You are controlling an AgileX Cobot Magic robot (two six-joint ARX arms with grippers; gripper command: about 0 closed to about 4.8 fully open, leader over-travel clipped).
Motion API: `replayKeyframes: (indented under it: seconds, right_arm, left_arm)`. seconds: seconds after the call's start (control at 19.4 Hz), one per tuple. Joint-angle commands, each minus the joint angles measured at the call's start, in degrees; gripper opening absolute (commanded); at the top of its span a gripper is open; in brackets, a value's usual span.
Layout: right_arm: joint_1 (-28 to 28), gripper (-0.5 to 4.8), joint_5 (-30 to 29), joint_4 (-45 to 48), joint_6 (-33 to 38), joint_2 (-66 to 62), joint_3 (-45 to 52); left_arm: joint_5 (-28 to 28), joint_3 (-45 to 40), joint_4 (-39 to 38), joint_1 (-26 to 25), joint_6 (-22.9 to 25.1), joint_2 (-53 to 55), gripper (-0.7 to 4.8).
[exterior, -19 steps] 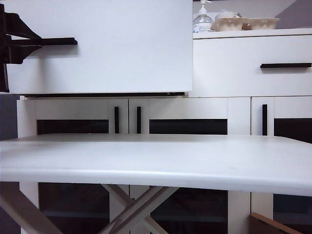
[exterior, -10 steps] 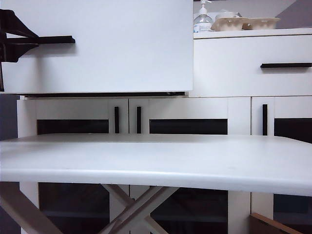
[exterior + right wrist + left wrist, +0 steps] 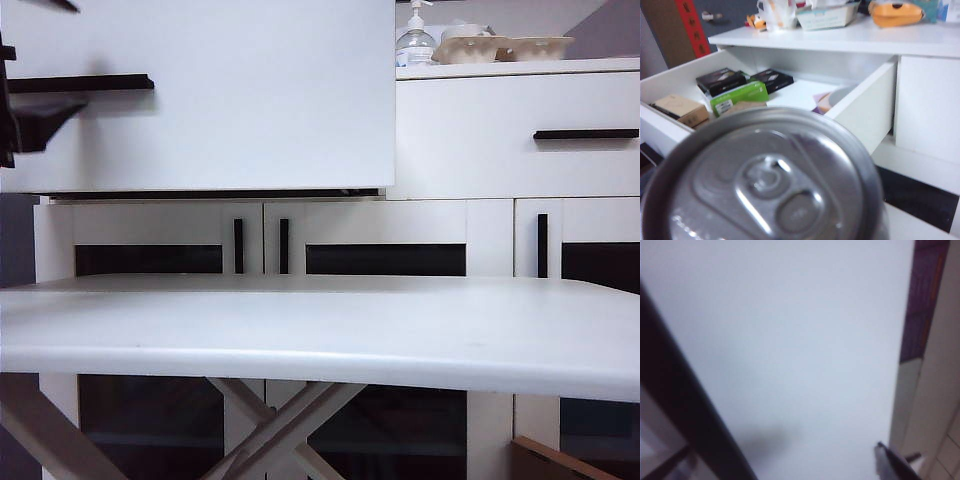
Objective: Pick up a can of beer from the white table, open the left drawer, place the beer inside the drawer, and finally close the drawer.
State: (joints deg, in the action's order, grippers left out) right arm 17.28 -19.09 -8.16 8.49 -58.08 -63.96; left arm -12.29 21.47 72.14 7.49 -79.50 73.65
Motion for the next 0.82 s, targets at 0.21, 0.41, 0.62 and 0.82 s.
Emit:
replayKeyframes:
  seconds: [0.21,0.41,0.62,0.82]
  right_arm:
    - [0.13,1.44,-0.09,9.9,1.01,0.5,-0.68]
    - [0.13,1.44,-0.09,12.87,2.01,0.42,-0.68]
    - [0.13,1.45,-0.52,14.73,1.95,0.42,-0.68]
    - [0.13,1.44,-0.5,18.29,2.12,0.11,-0.68]
  left_arm:
    - [-3.37,0.22,-4.76,0.02,0.02,-3.15,4.68]
    - [-3.43,0.22,-15.63,0.02,3.23,-8.59,4.68]
    - [-3.63,0.22,-25.0,0.02,7.37,-15.5,4.66]
    - [-6.51,0.24,-27.78,0.02,11.82,-22.25,0.55]
